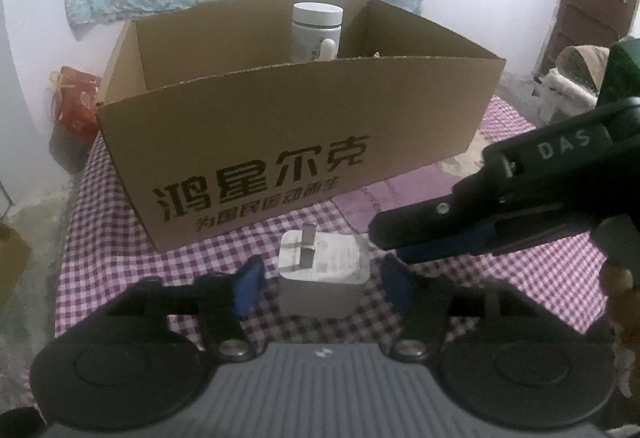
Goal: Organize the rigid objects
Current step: 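Move the right gripper back and grasp the white charger, then carry the white charger with the right gripper into the box, release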
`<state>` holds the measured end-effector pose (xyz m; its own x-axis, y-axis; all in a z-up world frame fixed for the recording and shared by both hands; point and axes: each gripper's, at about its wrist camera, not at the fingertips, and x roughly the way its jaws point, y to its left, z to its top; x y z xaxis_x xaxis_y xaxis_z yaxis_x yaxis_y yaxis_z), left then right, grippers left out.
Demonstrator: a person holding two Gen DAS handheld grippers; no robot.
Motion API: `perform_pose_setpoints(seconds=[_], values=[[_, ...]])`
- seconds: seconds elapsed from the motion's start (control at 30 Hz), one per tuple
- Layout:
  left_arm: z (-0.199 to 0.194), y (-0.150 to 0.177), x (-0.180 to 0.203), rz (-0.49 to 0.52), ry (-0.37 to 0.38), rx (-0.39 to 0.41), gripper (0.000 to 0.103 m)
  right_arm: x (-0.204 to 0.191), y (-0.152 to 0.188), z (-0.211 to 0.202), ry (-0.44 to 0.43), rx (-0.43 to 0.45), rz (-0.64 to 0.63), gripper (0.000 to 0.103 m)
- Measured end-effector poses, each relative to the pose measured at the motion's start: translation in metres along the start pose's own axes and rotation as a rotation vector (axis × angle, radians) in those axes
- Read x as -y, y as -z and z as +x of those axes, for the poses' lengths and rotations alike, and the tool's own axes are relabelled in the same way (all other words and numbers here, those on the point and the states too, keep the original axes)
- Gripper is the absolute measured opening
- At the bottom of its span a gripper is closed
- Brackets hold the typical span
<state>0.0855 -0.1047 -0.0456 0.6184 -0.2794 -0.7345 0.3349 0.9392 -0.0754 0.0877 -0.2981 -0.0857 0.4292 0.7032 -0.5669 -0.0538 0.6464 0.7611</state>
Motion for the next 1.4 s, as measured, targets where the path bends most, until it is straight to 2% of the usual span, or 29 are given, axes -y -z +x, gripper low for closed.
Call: perform_pose_setpoints(seconds=[0.17,0.23,0.33,0.57,0.67,0.9,1.07,1.17,1.23,1.4], values=[[0.003,0.005,-0.003,0.001,-0.001,-0.030,0.066,-0.002,0.001,0.003,-0.008,-0.011,-0.017,0.036],[0.006,0.006,-0.003,0.006,0.002,-0.042,0.054,-0.007,0.000,0.008,-0.004,-0.023,-0.041,0.036],[0.008,0.007,-0.003,0.017,0.001,-0.031,0.045,-0.013,0.000,0.016,-0.009,-0.032,-0.069,0.037],[0.002,0.002,-0.001,0.001,-0.009,-0.017,0.044,-0.021,0.000,0.019,-0.021,-0.028,-0.095,0.035],[-0.013,-0.009,0.005,0.023,-0.025,0.020,0.044,-0.029,-0.002,0.007,-0.047,-0.004,-0.112,0.035],[-0.049,-0.065,0.026,0.105,-0.037,0.170,0.044,-0.064,-0.026,-0.047,-0.114,0.143,-0.225,0.035],[-0.039,-0.122,0.044,0.133,0.018,0.208,0.044,-0.077,-0.064,-0.085,-0.099,0.244,-0.306,0.036],[-0.017,-0.152,0.049,0.144,0.061,0.187,0.044,-0.076,-0.091,-0.097,-0.061,0.273,-0.330,0.036],[0.003,-0.165,0.050,0.133,0.103,0.147,0.044,-0.066,-0.111,-0.102,-0.032,0.267,-0.333,0.036],[0.046,-0.174,0.052,0.113,0.111,0.059,0.044,-0.039,-0.142,-0.094,0.039,0.219,-0.306,0.037]])
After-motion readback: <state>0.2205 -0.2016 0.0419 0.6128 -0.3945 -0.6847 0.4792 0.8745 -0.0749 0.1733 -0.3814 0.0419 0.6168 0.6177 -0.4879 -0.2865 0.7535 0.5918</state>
